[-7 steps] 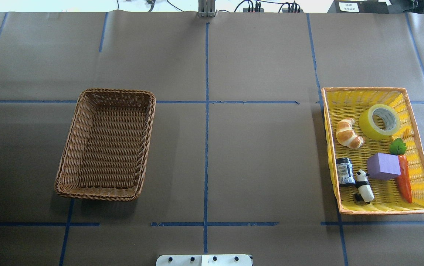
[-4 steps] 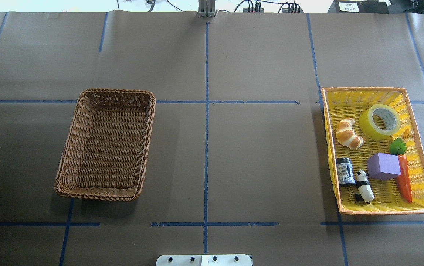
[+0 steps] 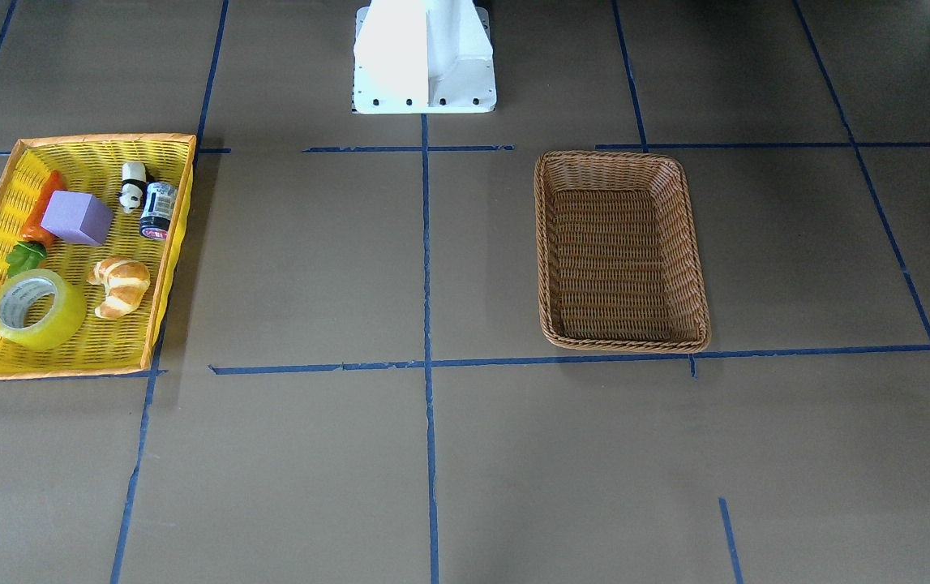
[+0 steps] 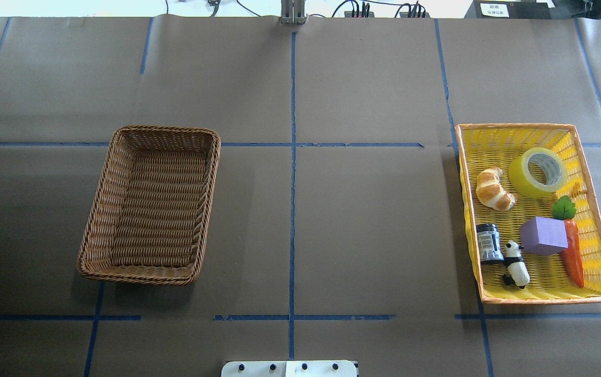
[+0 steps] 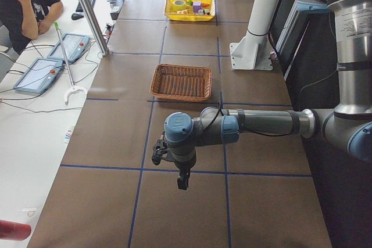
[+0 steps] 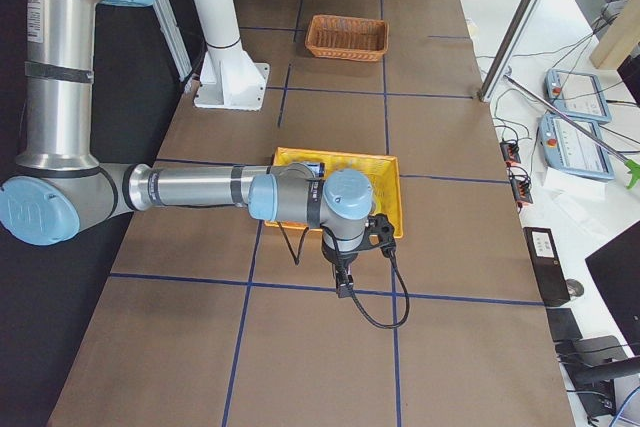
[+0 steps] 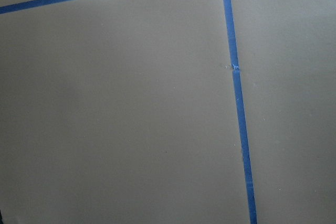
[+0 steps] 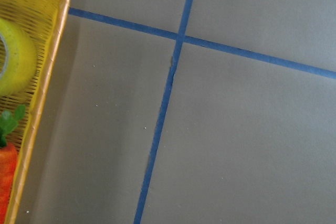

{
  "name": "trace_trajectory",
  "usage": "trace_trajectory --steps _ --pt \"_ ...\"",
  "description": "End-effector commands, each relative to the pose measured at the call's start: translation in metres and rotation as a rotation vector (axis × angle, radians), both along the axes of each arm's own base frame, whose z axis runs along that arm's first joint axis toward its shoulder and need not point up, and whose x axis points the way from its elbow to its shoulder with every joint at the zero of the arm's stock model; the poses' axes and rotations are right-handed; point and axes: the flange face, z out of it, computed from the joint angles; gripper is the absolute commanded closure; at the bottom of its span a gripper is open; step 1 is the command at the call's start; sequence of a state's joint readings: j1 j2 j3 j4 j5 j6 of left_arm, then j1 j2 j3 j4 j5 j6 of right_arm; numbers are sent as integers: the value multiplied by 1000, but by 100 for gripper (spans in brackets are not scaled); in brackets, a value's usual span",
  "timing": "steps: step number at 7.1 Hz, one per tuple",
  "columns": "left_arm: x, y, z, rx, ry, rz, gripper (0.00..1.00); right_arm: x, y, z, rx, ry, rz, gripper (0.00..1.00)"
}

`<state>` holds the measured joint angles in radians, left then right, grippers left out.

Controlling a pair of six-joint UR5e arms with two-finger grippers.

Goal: Move tape to another basket

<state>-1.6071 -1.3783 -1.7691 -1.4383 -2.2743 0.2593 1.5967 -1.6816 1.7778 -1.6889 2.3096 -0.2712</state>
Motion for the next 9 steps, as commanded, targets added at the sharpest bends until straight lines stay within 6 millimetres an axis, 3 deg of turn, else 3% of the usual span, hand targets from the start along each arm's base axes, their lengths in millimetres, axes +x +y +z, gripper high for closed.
trace_trajectory --steps 1,2,4,7,9 --pt "1 1 4 -8 4 0 0 -23 -34 -42 85 -34 -43 0" --pt "1 1 5 -7 4 2 0 -44 -42 -51 92 -35 -75 0" --pt "1 0 4 -3 4 5 0 -92 -72 -87 157 -46 -161 0" --pt "1 1 5 -3 5 6 0 -150 -96 -123 222 -52 -257 0" --pt "0 1 5 -3 4 5 0 -174 -103 -115 240 -68 -225 0"
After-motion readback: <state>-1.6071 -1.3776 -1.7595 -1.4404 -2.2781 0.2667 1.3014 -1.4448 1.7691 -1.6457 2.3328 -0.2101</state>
